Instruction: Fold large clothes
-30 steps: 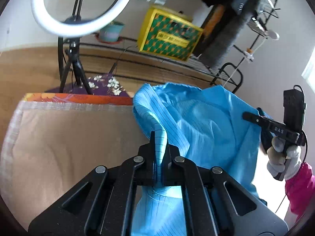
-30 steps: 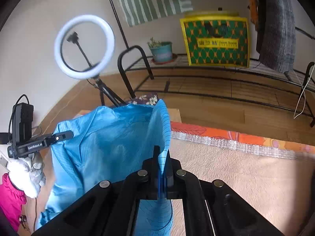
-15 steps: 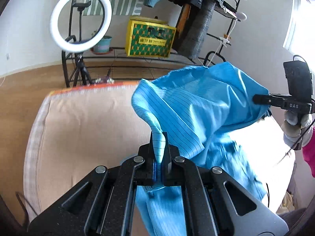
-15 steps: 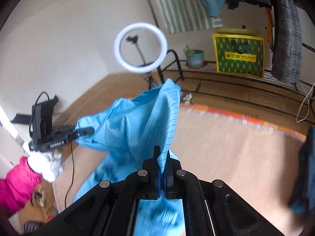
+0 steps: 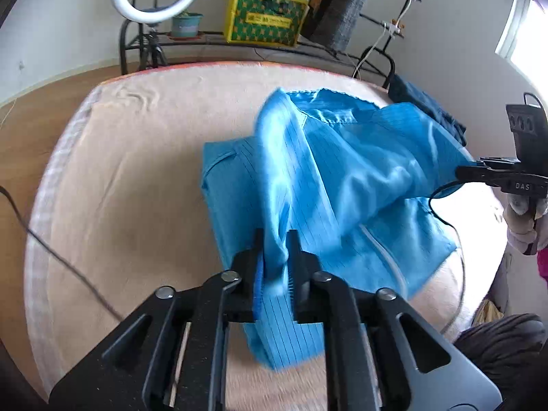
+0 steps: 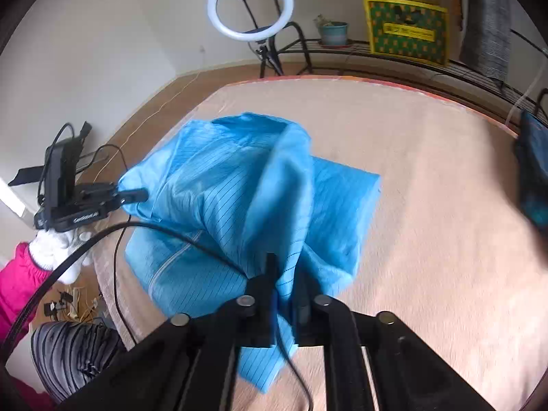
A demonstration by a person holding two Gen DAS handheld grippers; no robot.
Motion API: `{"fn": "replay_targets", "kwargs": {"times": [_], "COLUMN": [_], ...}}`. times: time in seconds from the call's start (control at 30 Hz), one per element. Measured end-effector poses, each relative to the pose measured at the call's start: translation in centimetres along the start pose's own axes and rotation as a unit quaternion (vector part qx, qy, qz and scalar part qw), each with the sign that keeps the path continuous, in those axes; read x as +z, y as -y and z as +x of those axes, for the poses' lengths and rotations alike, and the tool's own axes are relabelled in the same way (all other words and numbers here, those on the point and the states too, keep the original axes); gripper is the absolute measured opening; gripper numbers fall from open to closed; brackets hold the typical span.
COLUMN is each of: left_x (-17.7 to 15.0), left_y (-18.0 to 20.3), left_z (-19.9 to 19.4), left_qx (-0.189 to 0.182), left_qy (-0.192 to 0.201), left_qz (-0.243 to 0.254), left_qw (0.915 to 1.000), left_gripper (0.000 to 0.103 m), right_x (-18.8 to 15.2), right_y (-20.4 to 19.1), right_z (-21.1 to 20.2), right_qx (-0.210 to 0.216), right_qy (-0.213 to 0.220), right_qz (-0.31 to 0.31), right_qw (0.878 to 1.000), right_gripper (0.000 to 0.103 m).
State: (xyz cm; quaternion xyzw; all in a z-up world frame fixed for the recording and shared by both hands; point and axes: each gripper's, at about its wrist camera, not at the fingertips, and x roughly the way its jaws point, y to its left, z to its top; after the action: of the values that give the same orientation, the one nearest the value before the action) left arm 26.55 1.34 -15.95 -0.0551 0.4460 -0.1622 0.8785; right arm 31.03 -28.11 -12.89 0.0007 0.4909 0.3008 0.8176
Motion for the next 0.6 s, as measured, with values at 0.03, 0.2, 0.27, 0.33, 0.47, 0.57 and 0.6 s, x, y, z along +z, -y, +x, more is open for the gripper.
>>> {"fn": "replay_targets", "kwargs": {"times": [0.03, 0.2, 0.27, 0.33, 0.47, 0.57, 0.6], "left_x": [-0.3, -0.5, -0.5, -0.6, -1.1, -1.6, -1.6], "left_y": [0.1, 0.8, 1.4, 2.1, 3.3, 4.1, 4.5], "left_z": [-1.3, -9.8, -13.4, -17.0, -23.2, -26.9, -27.9], "left_qx": [0.0, -0.007, -0.003, -0.001, 0.001, -0.004, -0.004], "left_qy": [0.009, 0.062, 0.086, 0.105, 0.129, 0.143, 0.147], "left_qz": [-0.005, -0.014, -0.008, -0.005, -0.003, -0.005, -0.004], "left_qw": [0.9999, 0.9979, 0.9963, 0.9944, 0.9917, 0.9898, 0.9891], "left_gripper": [0.011, 0.015, 0.024, 0.028, 0.028, 0.033, 0.041], "right_x": [-0.3, -1.3, -1.7, -2.3, -3.9, -4.7, -5.0], "right_y": [-0.3, -2.2, -3.5, -4.8, -7.3, -8.4, -8.6], "right_z": [-1.5, -9.4, -12.6, -15.8, -22.0, -25.1, -26.2], "right_qx": [-0.003, -0.011, -0.017, -0.025, -0.046, -0.062, -0.066], "right_qy": [0.017, 0.083, 0.106, 0.127, 0.16, 0.176, 0.182], "right_qz": [0.001, 0.0, -0.008, -0.017, -0.042, -0.047, -0.047], "right_qw": [1.0, 0.996, 0.994, 0.991, 0.985, 0.981, 0.98], "right_gripper": [0.028, 0.03, 0.03, 0.03, 0.032, 0.032, 0.033]}}
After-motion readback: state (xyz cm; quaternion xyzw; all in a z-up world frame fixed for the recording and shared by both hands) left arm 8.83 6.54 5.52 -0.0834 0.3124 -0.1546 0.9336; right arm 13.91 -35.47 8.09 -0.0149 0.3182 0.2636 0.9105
